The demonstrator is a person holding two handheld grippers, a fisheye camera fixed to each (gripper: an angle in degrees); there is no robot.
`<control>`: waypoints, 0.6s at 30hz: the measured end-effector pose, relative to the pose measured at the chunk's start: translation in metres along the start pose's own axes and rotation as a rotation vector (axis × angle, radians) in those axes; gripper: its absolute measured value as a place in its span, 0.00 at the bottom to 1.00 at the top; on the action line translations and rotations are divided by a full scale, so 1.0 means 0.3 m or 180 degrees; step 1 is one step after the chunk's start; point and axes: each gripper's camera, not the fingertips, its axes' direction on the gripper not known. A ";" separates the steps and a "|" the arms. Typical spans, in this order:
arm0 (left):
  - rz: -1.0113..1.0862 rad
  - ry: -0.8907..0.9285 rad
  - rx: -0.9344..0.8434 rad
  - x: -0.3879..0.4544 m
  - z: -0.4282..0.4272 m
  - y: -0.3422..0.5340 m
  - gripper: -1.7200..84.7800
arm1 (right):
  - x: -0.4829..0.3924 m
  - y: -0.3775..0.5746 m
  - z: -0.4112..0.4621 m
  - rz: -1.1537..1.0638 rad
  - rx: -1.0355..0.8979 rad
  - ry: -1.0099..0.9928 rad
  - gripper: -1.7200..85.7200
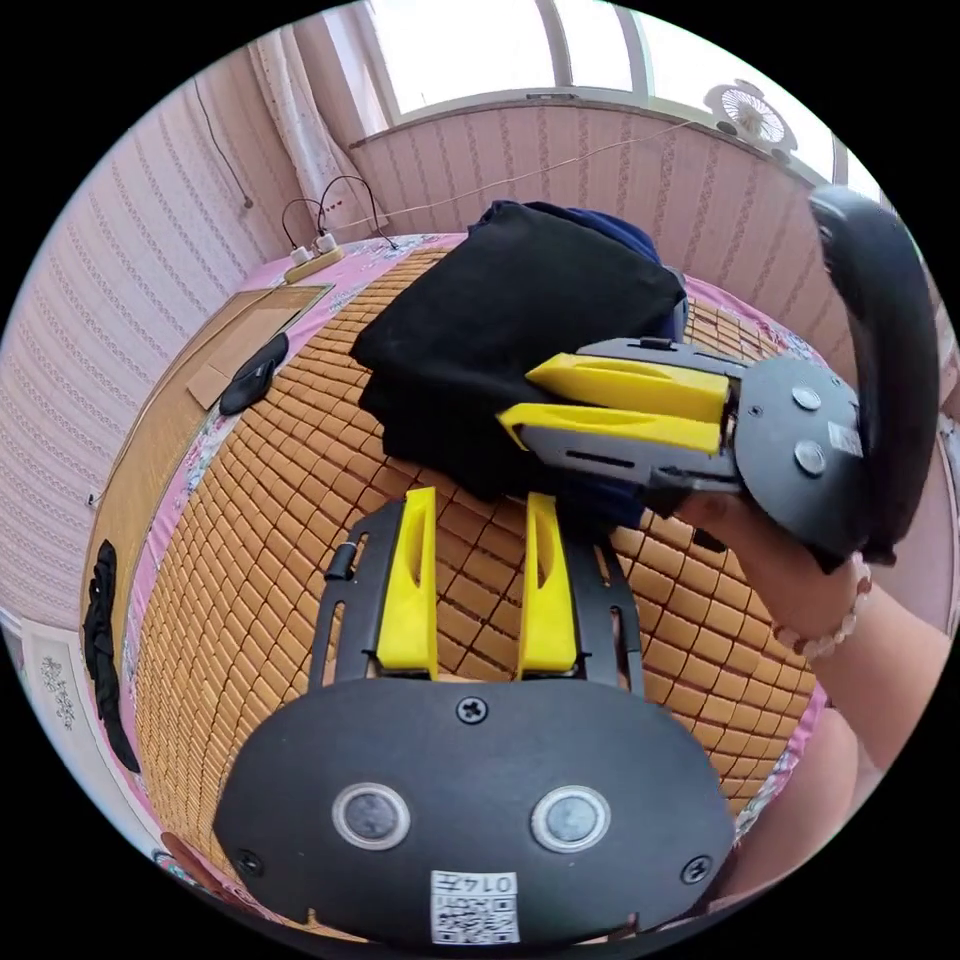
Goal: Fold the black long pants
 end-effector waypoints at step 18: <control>-0.0588 -0.0087 0.0718 -0.324 -1.034 1.094 0.01 | -0.575 0.108 -0.734 -0.0075 0.0818 -0.3004 0.06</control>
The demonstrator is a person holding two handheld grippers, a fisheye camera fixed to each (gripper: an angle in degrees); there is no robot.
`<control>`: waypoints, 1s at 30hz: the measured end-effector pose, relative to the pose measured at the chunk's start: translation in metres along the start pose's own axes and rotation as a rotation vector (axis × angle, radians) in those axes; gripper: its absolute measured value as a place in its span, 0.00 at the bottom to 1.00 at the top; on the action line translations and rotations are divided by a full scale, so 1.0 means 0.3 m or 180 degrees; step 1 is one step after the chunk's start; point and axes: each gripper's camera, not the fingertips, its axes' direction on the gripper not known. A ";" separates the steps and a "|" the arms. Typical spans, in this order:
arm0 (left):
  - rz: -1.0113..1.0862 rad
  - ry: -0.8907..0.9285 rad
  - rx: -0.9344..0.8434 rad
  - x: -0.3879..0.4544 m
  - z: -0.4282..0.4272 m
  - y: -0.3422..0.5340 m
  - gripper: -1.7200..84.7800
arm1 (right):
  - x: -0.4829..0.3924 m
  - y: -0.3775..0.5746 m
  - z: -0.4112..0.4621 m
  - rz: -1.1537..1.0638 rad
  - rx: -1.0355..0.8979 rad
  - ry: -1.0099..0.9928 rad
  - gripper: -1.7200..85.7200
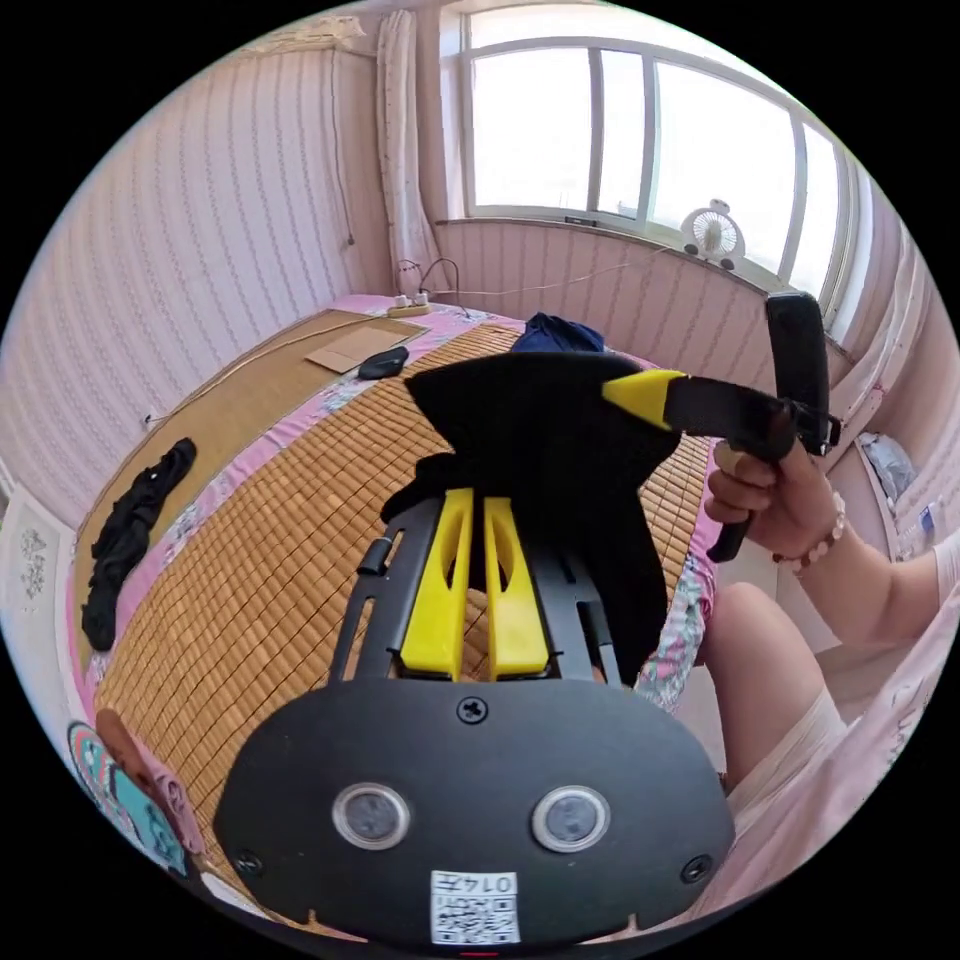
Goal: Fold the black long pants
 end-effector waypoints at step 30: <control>-0.2277 -0.0050 -0.0634 -0.230 -0.715 1.655 0.02 | -0.659 0.772 1.128 -0.0876 -0.3106 0.0487 0.23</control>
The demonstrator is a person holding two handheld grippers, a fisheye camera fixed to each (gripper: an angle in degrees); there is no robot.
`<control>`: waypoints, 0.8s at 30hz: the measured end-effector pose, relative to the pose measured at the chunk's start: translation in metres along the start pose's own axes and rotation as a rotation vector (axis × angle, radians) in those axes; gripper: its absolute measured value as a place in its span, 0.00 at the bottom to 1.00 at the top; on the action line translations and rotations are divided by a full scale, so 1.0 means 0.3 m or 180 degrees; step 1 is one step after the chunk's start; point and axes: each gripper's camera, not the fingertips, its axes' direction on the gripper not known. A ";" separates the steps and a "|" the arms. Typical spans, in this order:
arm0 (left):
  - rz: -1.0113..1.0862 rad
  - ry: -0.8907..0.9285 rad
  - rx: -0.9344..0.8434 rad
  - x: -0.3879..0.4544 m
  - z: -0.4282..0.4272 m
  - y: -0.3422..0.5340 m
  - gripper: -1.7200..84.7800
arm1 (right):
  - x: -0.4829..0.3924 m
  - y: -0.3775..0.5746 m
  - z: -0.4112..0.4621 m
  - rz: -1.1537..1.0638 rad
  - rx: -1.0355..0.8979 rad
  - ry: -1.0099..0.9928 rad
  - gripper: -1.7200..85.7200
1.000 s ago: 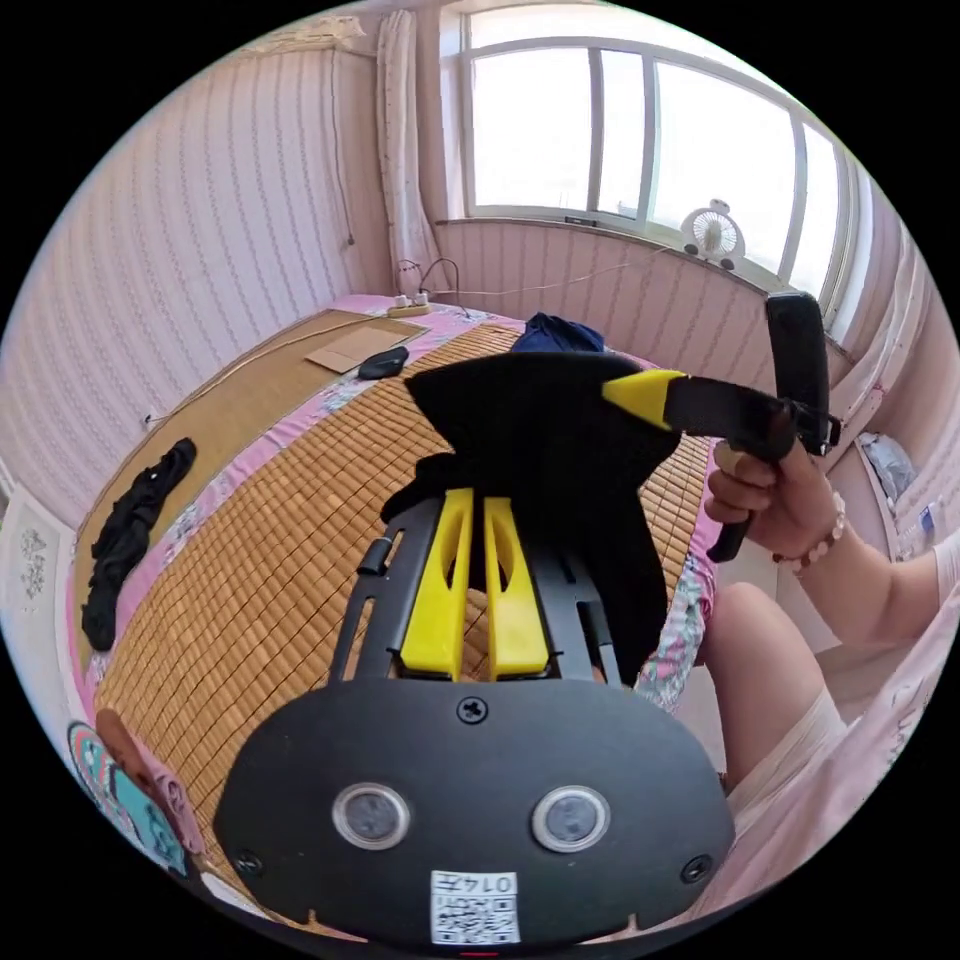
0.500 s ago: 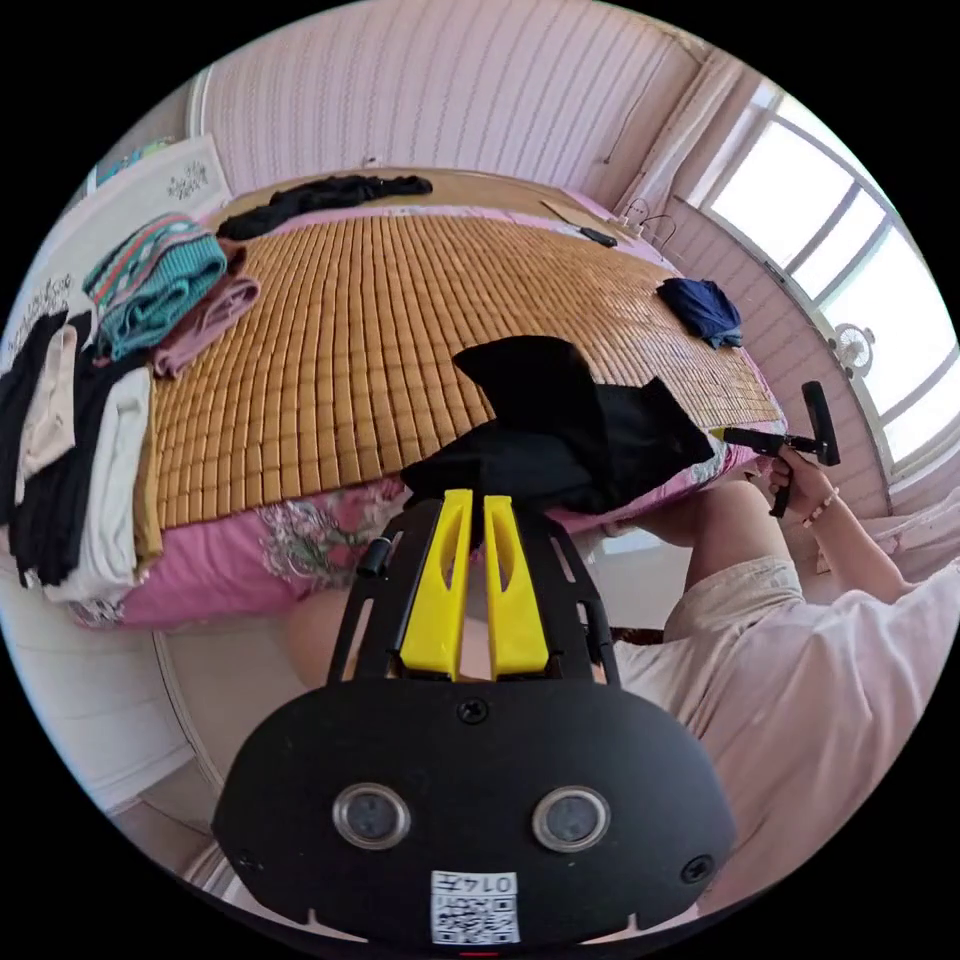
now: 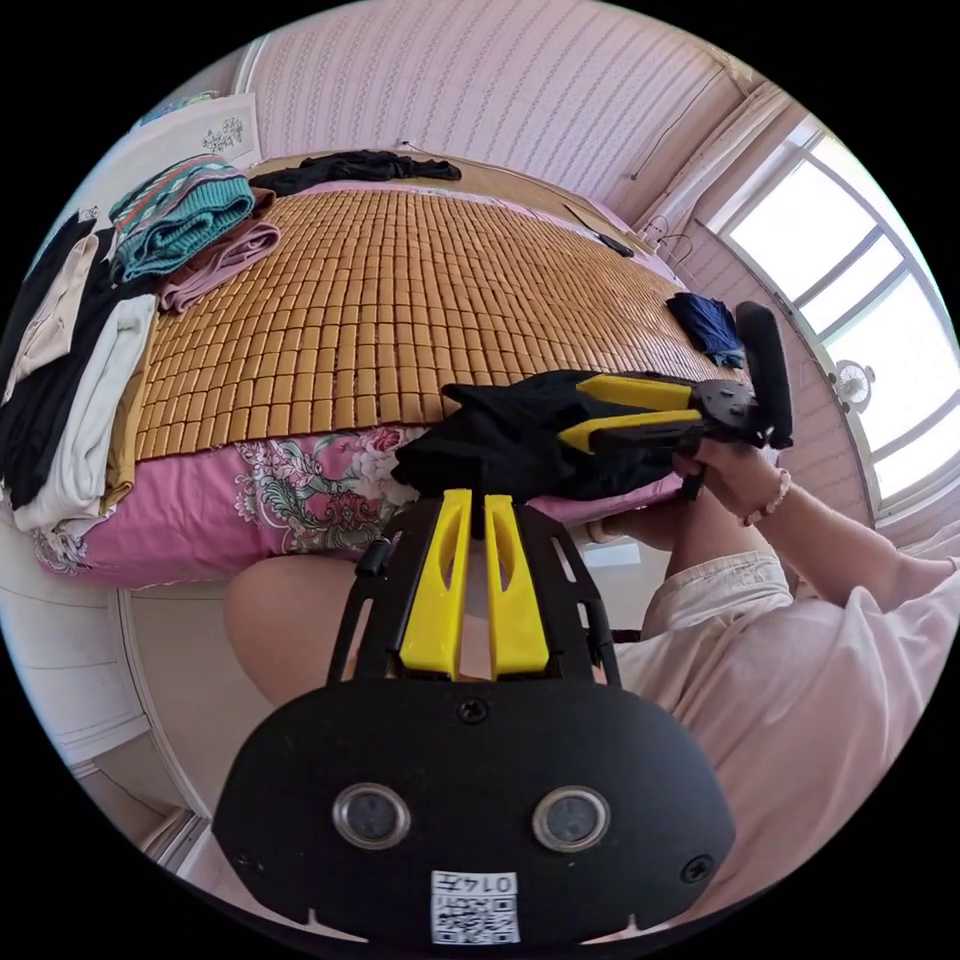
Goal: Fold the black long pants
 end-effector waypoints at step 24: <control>0.0248 -0.0012 0.0374 -0.115 -0.233 0.029 0.01 | 0.263 0.433 -0.462 0.0603 0.1436 -0.0300 0.04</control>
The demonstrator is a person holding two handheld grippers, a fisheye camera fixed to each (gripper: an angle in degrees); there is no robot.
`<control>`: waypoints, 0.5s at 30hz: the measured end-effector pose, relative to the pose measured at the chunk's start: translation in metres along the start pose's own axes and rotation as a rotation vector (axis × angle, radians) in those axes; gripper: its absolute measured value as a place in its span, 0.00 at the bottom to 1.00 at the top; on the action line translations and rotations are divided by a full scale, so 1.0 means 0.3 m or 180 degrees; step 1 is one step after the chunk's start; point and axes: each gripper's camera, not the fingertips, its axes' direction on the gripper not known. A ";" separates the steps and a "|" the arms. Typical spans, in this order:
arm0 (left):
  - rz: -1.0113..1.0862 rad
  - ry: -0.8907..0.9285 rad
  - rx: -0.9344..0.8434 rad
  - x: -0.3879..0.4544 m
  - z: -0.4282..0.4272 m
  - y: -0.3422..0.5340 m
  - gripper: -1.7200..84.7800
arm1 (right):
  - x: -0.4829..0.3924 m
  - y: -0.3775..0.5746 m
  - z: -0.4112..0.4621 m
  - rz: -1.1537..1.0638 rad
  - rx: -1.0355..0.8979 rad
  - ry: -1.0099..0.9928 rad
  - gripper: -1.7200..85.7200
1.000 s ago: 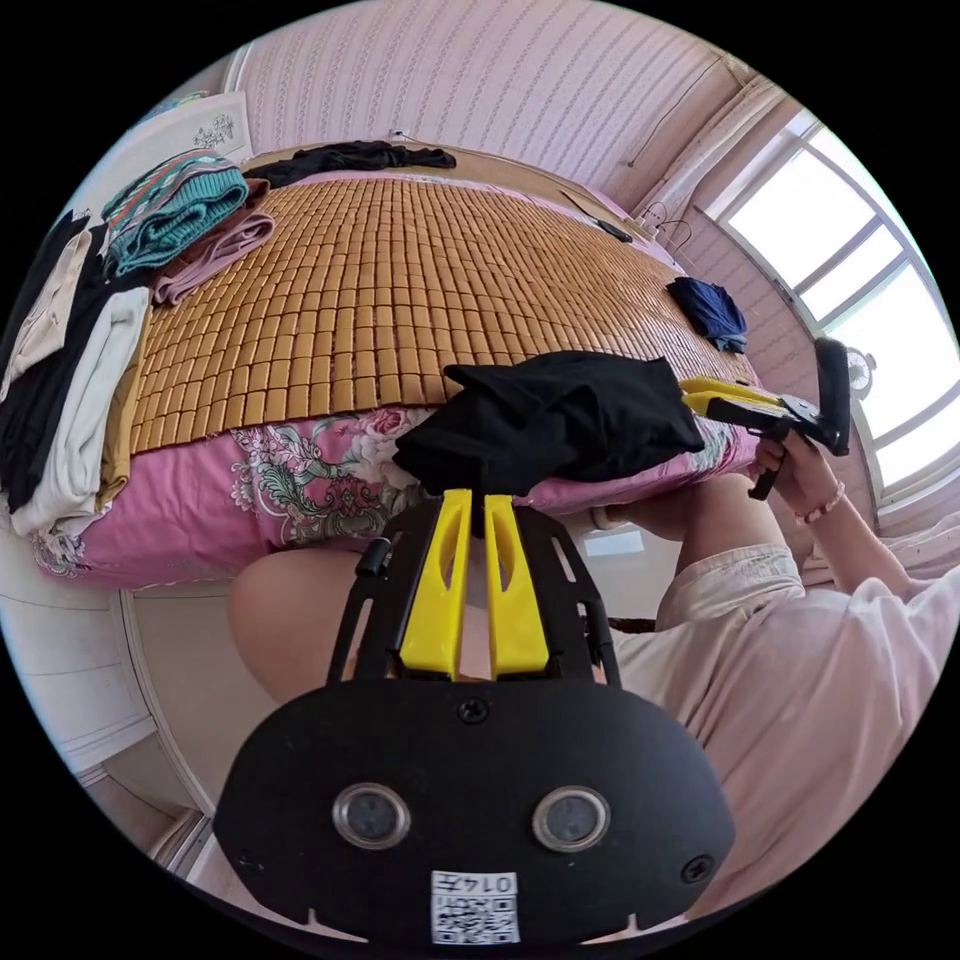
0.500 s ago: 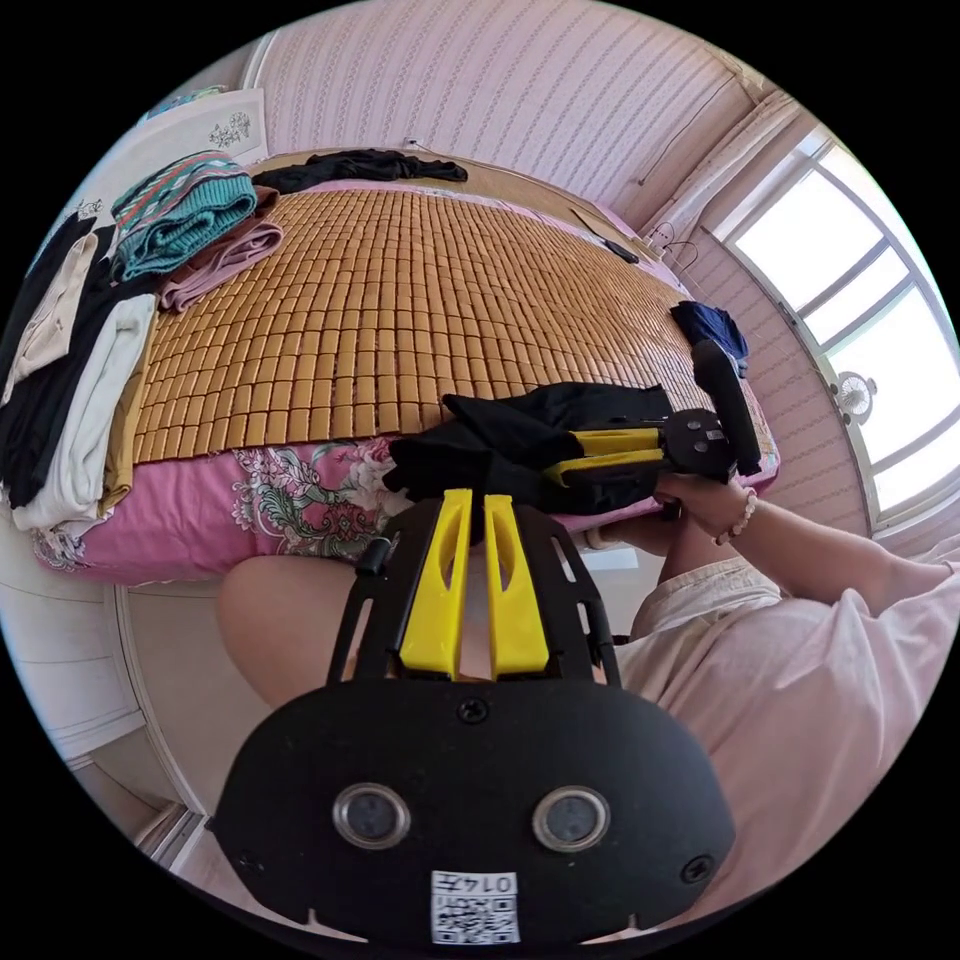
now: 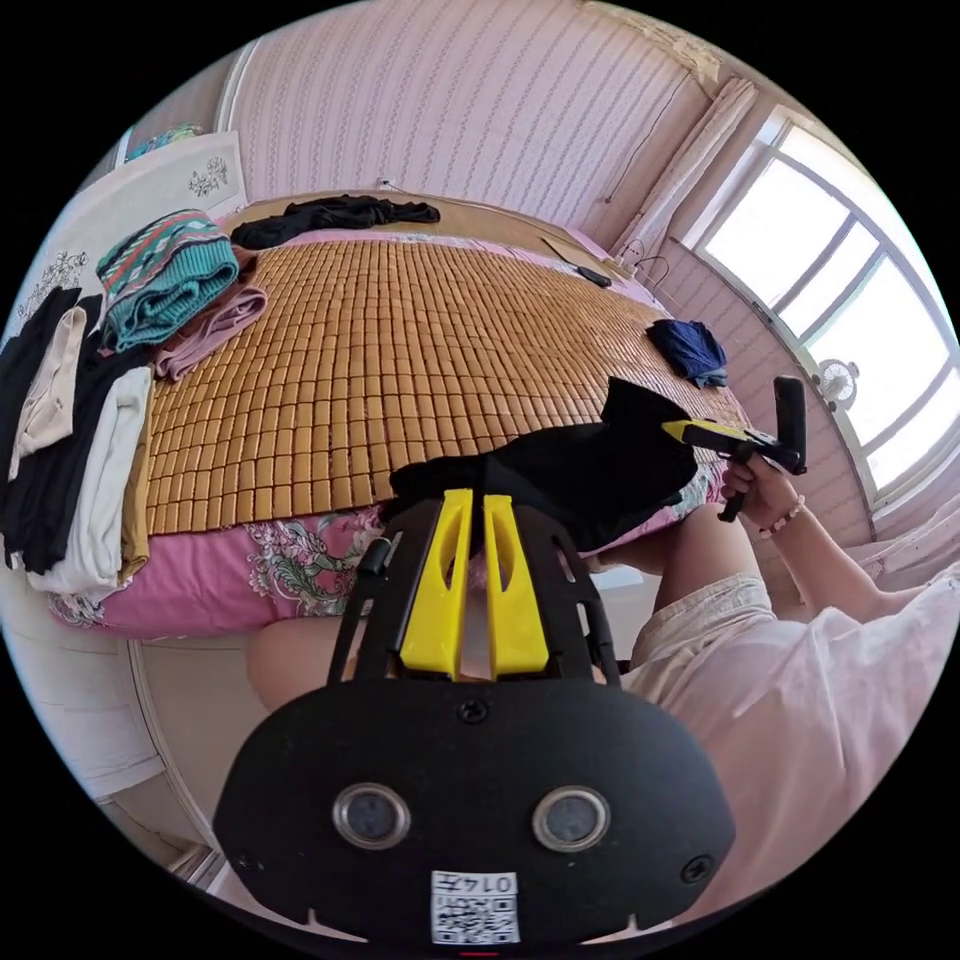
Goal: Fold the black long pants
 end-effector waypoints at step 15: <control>-0.0280 -0.0752 -0.0140 -0.203 -0.096 0.099 0.01 | 0.307 0.343 -0.563 0.1474 0.0379 0.1539 0.04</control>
